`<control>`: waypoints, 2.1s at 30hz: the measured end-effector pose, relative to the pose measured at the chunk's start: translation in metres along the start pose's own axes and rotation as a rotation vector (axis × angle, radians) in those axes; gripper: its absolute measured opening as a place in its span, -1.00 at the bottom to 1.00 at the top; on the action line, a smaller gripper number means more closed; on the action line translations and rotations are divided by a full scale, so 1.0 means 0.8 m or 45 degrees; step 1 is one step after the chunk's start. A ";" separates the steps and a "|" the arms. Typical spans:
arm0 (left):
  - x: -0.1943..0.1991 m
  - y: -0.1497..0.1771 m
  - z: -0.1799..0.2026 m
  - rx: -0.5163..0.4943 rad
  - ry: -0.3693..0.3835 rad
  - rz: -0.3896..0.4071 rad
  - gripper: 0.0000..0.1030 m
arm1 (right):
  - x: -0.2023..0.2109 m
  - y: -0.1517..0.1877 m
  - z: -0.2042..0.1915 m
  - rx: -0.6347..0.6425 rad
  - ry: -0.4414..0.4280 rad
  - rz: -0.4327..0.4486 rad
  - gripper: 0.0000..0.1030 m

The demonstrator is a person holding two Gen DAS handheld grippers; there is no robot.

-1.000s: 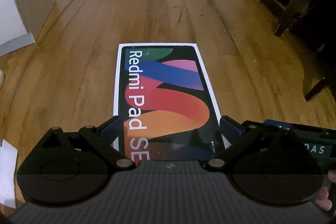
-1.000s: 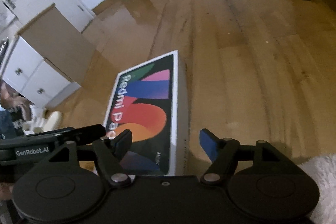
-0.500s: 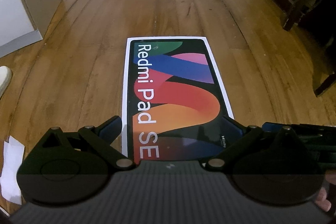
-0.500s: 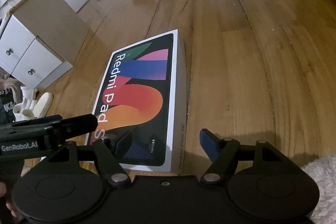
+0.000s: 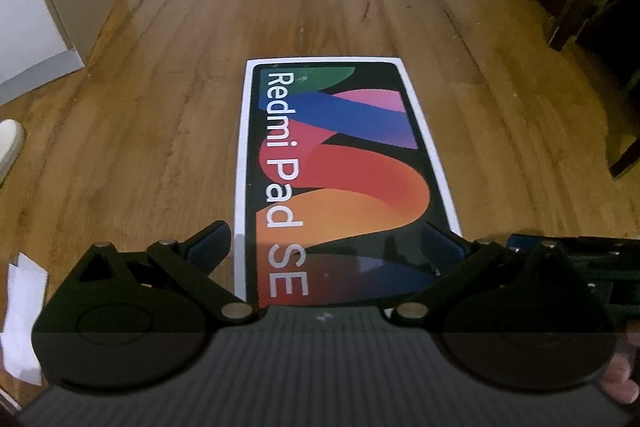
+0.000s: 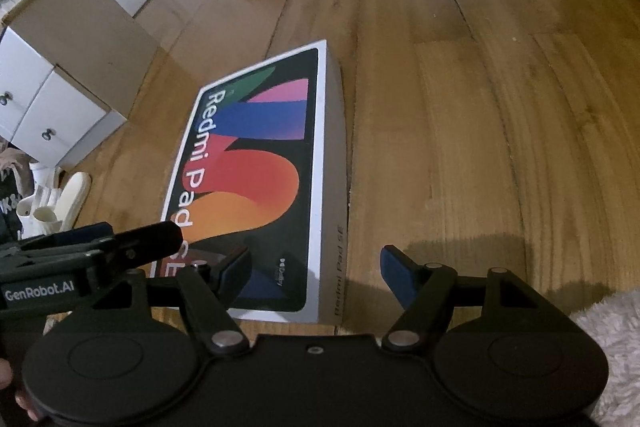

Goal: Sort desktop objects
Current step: 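Lay the box flat on the floor with both grippers, then open both grippers and pull them back from the box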

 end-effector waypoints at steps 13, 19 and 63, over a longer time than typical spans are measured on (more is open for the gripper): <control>0.000 -0.001 0.004 -0.063 -0.066 0.021 1.00 | -0.014 0.003 -0.002 -0.002 0.050 -0.066 0.48; 0.004 -0.001 0.006 -0.072 -0.050 0.026 1.00 | -0.013 0.003 -0.003 0.005 0.040 -0.064 0.48; 0.112 0.025 0.036 -0.084 0.091 -0.018 1.00 | 0.086 0.051 -0.065 0.233 0.234 -0.075 0.50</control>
Point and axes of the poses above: each gripper's, at about its wrist camera, not at the fingertips, and x roughly against the way its jaws point, z to its right, y to its underside, the point moved 6 cm from there along -x, roughly the way its jaws point, and after that the axes turned 12 degrees about -z, right-handed, at the moved point
